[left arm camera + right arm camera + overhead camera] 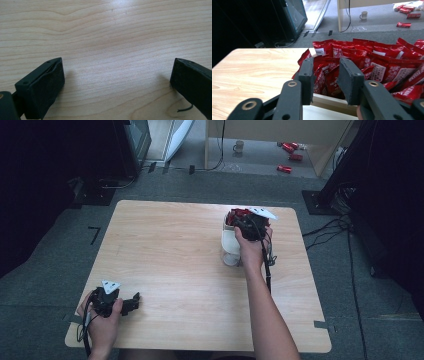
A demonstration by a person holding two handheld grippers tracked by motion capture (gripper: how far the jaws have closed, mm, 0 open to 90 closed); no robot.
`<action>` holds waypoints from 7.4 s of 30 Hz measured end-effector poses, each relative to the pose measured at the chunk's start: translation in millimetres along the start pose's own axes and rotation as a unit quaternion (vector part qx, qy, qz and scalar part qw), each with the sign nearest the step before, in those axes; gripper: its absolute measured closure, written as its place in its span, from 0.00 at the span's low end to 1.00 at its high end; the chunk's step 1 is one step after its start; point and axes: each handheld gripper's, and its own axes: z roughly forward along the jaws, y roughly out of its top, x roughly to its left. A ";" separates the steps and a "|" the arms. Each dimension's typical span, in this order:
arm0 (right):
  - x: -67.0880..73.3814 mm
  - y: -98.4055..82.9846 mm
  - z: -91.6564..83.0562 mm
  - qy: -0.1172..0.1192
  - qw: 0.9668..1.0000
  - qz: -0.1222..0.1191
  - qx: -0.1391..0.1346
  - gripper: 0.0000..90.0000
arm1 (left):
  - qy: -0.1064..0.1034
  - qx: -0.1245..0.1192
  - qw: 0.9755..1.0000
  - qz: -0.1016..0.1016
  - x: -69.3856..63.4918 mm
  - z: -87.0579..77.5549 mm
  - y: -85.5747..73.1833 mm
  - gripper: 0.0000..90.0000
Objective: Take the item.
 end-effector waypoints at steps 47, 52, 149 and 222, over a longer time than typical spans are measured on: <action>-8.6 0.7 4.2 -0.036 0.997 0.068 0.011 1.00 | 0.000 0.000 1.000 0.000 0.1 0.0 0.0 0.00; -7.1 2.0 -0.9 -0.035 0.999 0.042 0.004 1.00 | 0.000 -0.001 1.000 -0.001 0.0 0.5 0.3 0.00; 129.5 -41.0 22.6 0.091 0.990 -0.107 -0.012 1.00 | 0.001 0.000 1.000 -0.002 -0.4 1.3 1.4 0.00; -4.6 -144.5 -101.6 0.086 0.987 -0.125 0.053 0.15 | 0.001 0.000 1.000 -0.002 -0.4 1.3 1.4 0.00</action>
